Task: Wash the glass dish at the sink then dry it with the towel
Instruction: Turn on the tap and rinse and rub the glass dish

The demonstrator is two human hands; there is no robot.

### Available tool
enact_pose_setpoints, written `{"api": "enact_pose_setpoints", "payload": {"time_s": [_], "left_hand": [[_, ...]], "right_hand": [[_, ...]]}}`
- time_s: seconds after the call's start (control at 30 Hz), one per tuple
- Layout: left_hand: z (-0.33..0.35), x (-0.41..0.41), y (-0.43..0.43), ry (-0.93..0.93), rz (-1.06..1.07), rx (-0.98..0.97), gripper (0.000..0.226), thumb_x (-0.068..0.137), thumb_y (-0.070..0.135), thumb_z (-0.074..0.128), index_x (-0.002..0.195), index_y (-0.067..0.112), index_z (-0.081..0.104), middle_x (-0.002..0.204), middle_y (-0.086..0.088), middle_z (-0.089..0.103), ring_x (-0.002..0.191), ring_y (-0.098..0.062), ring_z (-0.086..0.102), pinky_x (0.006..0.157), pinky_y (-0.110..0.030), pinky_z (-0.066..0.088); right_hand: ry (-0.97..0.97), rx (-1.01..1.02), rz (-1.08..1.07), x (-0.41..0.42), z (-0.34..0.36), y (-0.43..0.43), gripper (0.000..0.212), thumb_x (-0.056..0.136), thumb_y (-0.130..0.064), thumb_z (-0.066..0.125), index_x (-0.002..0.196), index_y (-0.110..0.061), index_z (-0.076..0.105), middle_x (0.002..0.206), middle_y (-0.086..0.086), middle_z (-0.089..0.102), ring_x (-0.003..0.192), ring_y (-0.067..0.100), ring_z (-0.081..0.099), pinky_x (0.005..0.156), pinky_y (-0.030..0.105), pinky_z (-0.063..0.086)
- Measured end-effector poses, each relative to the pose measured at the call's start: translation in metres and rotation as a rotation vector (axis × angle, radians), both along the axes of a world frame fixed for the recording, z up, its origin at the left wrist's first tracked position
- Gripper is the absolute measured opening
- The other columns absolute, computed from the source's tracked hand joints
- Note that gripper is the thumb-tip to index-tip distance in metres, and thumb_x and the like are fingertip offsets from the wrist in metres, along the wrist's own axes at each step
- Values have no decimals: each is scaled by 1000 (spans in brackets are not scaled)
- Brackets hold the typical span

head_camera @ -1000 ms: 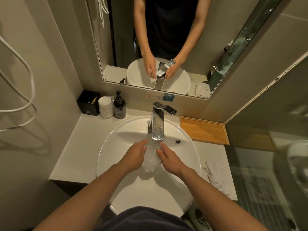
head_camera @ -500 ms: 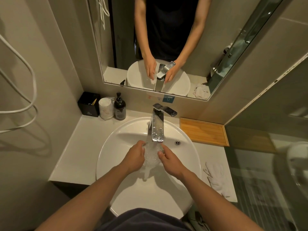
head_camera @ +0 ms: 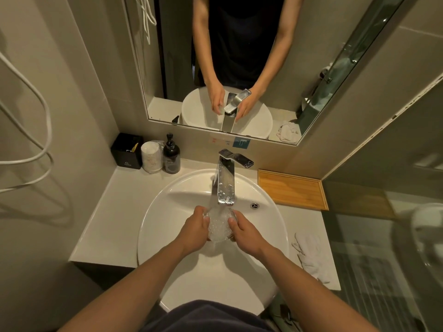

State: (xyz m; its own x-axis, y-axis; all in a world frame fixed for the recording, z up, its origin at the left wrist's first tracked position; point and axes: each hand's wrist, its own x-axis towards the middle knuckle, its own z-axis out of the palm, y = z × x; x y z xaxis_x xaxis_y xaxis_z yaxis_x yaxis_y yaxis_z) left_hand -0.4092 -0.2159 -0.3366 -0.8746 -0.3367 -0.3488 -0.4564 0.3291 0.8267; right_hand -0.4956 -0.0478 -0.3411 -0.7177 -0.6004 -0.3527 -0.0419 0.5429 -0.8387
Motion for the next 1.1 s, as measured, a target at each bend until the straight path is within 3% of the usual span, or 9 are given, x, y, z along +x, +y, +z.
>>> {"api": "enact_pose_setpoints", "payload": {"time_s": [0.1,0.17,0.23,0.43,0.57,0.7,0.8,0.97,1.1], "left_hand": [[3,-3,-2,-13,-51,-38,25,106,24,39,125,9,45,115,-17,68,98,-29,65,89,-44,54],[7,-7,-6,32,-112,-110,31,106,21,40,133,8,47,126,-14,65,109,-28,62,92,-38,49],[9,-9,-9,67,-139,-151,30,105,17,41,133,8,49,127,-13,63,114,-29,59,90,-35,45],[6,-2,-8,-9,-103,-38,24,106,20,39,127,9,43,116,-16,66,100,-30,66,87,-44,55],[9,-5,-9,23,-188,-117,30,105,21,43,131,7,47,124,-14,64,109,-29,62,88,-36,48],[7,-4,-9,75,-154,-156,19,104,12,43,122,8,48,120,-14,64,99,-23,59,78,-30,41],[2,-1,-8,77,-157,-141,21,101,7,44,122,8,44,120,-14,63,101,-24,59,78,-30,41],[9,-8,-9,71,-268,-230,43,102,20,49,144,14,41,134,-12,54,123,-28,54,104,-38,44],[8,-8,-13,77,-269,-247,35,101,18,51,135,11,46,129,-12,56,120,-27,55,100,-36,45]], "right_hand": [[39,24,43,-2,2,0,38,111,-32,36,146,-21,44,126,-1,64,105,15,66,89,29,57],[85,23,94,-3,7,-1,37,111,-32,38,146,-25,44,131,-8,60,113,9,60,91,10,47],[99,5,103,-2,10,-3,36,110,-31,41,145,-30,45,132,-13,58,117,6,57,89,6,41],[39,36,61,-3,2,2,35,110,-30,40,144,-24,44,129,1,64,113,20,63,93,32,53],[112,26,118,-4,8,0,35,109,-30,44,143,-24,47,130,-6,62,115,12,61,87,14,45],[147,10,88,-3,9,2,34,107,-29,49,141,-22,50,134,0,59,116,14,60,91,19,46],[135,55,119,-6,6,5,32,107,-29,50,138,-22,49,125,-1,65,102,13,68,81,15,48],[232,104,166,-12,7,2,37,102,-32,58,136,-17,53,126,4,63,101,20,65,91,33,51],[162,93,137,-13,10,4,38,100,-35,62,135,-25,54,126,0,63,100,19,68,86,31,54]]}}
